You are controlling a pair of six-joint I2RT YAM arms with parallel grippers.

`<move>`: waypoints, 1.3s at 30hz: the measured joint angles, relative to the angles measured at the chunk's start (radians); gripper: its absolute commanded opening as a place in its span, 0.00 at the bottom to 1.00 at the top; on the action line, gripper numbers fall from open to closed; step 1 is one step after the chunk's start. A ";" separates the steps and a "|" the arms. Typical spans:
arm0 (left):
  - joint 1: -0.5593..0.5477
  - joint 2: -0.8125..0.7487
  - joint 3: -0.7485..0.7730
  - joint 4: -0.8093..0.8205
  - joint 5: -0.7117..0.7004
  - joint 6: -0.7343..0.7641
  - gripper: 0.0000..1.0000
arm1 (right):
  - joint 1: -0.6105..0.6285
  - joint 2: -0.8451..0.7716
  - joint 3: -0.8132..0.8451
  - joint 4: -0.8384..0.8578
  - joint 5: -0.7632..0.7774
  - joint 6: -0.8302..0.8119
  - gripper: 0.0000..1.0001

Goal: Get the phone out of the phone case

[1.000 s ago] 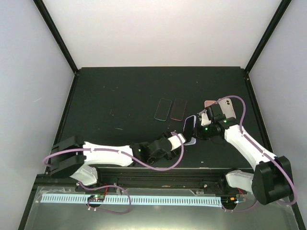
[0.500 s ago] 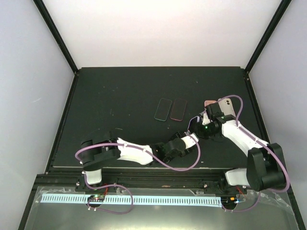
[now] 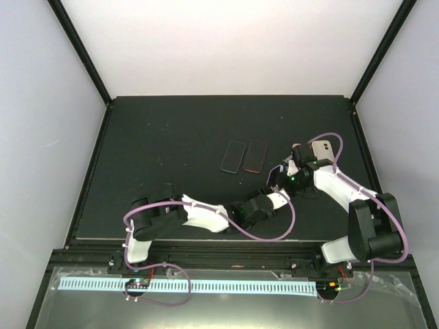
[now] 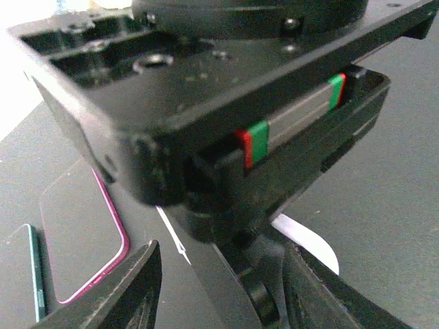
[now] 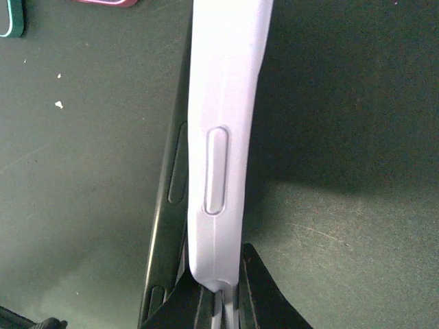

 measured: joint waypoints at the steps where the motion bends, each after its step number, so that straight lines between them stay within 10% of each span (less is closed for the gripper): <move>1: 0.000 0.004 0.007 -0.004 -0.008 0.001 0.47 | 0.000 0.000 0.000 0.000 -0.001 0.000 0.01; 39: -0.010 0.066 0.084 -0.044 -0.218 -0.008 0.02 | -0.082 -0.043 -0.001 0.018 -0.105 0.043 0.01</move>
